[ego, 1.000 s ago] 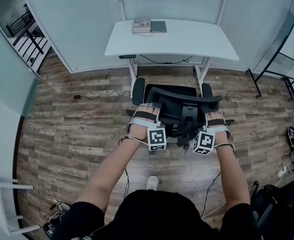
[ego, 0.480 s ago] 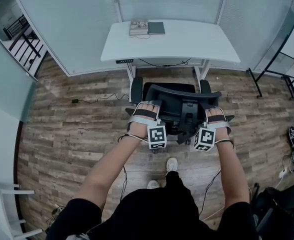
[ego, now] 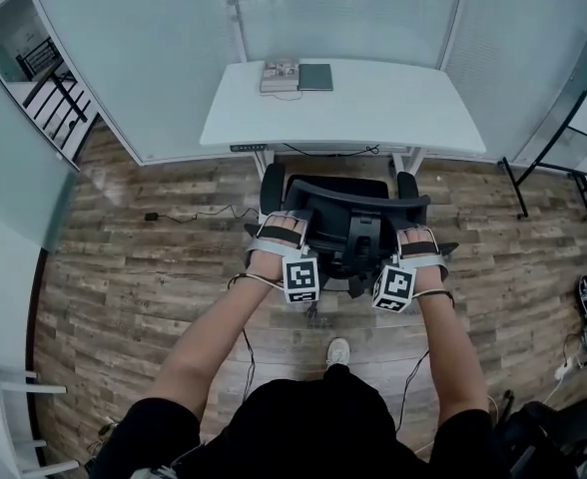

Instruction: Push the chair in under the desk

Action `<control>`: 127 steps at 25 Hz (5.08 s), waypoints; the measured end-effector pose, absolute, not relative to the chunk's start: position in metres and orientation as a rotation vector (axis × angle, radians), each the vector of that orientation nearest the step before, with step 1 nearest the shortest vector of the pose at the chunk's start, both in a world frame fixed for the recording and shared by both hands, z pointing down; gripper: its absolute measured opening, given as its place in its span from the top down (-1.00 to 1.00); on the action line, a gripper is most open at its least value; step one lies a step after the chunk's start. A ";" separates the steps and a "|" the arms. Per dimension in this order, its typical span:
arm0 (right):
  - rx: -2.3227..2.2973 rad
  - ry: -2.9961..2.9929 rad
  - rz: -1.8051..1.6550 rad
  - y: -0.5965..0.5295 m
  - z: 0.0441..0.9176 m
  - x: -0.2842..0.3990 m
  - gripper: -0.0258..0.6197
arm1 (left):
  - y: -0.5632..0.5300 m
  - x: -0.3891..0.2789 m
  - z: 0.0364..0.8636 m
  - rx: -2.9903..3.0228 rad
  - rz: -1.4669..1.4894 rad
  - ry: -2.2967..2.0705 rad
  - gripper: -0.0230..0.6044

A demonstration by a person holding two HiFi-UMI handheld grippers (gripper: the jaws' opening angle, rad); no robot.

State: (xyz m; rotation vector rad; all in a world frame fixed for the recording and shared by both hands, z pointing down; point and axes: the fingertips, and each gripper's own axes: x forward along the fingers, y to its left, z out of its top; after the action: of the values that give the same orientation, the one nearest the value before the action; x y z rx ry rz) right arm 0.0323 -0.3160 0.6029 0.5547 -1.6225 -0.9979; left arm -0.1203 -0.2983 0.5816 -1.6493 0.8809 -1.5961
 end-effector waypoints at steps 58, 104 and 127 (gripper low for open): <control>0.476 -1.658 -1.073 -0.595 0.602 -0.022 -0.36 | -0.561 -0.170 0.583 -1.620 -1.652 0.972 -0.32; 0.503 -1.645 -1.073 -0.678 0.591 -0.044 -0.33 | -0.647 -0.192 0.575 -1.621 -1.628 0.950 -0.31; 0.481 -1.662 -1.048 -0.679 0.603 -0.040 -0.33 | -0.649 -0.190 0.581 -1.635 -1.634 0.964 -0.33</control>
State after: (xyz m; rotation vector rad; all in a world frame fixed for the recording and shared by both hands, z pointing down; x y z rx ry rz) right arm -0.0403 -0.6789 0.6026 0.4814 -1.6617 -1.0475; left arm -0.1900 -0.6491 0.5811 -1.6352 0.9644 -1.6344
